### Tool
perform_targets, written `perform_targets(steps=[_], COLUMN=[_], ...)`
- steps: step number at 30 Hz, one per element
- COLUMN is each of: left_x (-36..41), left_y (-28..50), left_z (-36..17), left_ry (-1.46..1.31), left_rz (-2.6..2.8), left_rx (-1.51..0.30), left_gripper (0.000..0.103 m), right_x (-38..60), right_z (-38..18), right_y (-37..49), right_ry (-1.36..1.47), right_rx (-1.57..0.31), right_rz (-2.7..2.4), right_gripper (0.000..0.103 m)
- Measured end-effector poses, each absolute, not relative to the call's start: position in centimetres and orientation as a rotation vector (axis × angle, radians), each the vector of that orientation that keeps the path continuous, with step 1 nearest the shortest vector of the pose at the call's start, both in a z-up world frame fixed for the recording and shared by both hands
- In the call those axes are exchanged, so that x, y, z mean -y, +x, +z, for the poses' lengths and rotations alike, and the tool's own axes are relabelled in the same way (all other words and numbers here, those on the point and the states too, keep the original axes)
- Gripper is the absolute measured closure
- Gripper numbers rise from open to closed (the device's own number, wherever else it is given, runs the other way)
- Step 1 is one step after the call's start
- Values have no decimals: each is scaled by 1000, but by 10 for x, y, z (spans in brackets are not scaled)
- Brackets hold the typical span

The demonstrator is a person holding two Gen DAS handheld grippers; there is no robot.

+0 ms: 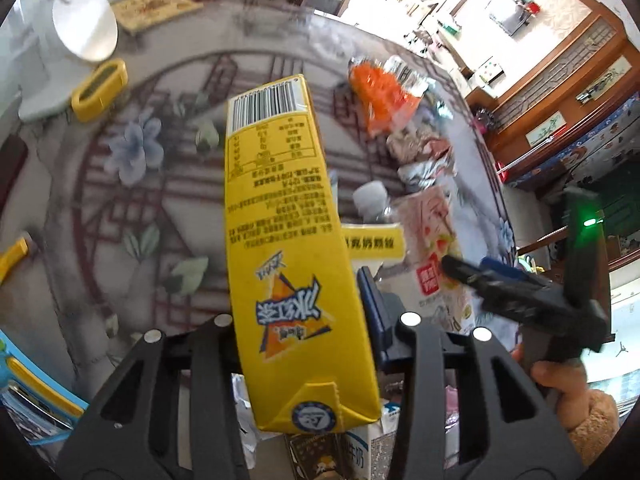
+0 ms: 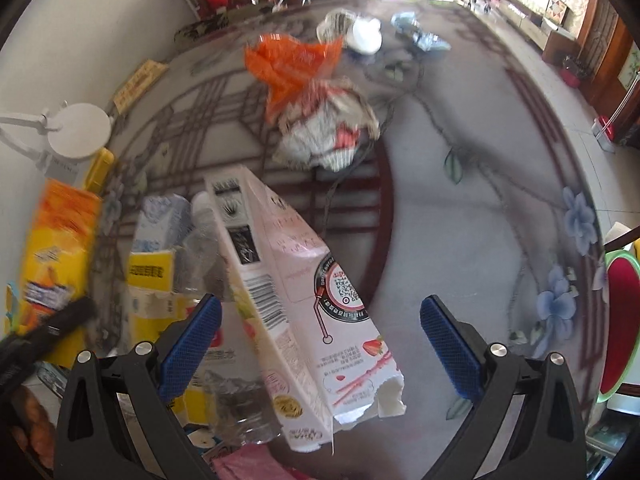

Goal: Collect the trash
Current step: 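Grasp the yellow snack box with the left tool while the right tool grasps the pink strawberry carton, then carry the strawberry carton into the red bin and open the right tool while the left holds the snack box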

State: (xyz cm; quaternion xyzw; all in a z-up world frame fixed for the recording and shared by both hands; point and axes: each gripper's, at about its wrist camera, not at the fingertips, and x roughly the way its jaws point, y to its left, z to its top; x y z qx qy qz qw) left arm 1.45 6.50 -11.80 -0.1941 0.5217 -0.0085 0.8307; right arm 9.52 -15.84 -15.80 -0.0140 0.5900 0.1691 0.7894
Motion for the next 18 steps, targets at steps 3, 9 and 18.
perform_targets(steps=[3,9,18], left_x=[-64,-44,17], left_y=[19,25,29], left_z=[-114,-98,-73], left_ry=[-394,-310,-219], left_rz=[-20,-39,-145], left_rx=[-1085,-1045,-999], left_gripper=[64,64,64], right_x=[163,180,240], right_z=[-165,-146,-92], right_y=[94,90,59], right_ry=[-2,71,189], right_rx=[-1270,-1208,-1066], right_rz=[378,393,351], right_gripper=[39,75,75])
